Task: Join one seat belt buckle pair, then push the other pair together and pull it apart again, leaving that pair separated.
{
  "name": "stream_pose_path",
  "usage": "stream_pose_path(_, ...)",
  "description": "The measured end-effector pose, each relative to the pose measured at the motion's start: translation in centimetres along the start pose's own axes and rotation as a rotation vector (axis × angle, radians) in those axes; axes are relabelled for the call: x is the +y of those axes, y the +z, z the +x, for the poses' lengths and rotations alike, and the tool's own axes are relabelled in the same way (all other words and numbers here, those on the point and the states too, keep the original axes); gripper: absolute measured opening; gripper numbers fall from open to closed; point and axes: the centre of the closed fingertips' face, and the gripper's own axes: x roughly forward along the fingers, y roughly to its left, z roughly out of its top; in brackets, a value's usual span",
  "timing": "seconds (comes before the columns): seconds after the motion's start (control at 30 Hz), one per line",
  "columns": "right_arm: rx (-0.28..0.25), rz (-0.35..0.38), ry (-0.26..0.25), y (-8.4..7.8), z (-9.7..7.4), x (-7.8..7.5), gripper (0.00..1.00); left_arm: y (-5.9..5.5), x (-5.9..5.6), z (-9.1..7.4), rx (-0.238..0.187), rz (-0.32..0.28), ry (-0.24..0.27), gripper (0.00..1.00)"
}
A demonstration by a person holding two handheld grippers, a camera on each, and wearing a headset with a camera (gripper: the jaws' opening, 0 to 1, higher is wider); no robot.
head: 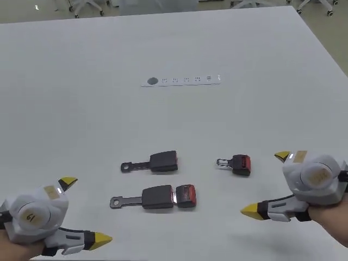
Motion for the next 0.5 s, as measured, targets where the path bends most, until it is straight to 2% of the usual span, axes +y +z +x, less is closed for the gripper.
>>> stream_pose_path(0.2, 0.011, 0.004, 0.011, -0.57, -0.03, 0.61, 1.0, -0.38, -0.16, -0.1, 0.007, -0.004, -0.004, 1.0)
stream_pose_path(0.5, 0.007, 0.018, 0.002, -0.6, -0.2, 0.23, 1.0, -0.32, -0.05, -0.14, 0.004, -0.003, -0.002, 1.0)
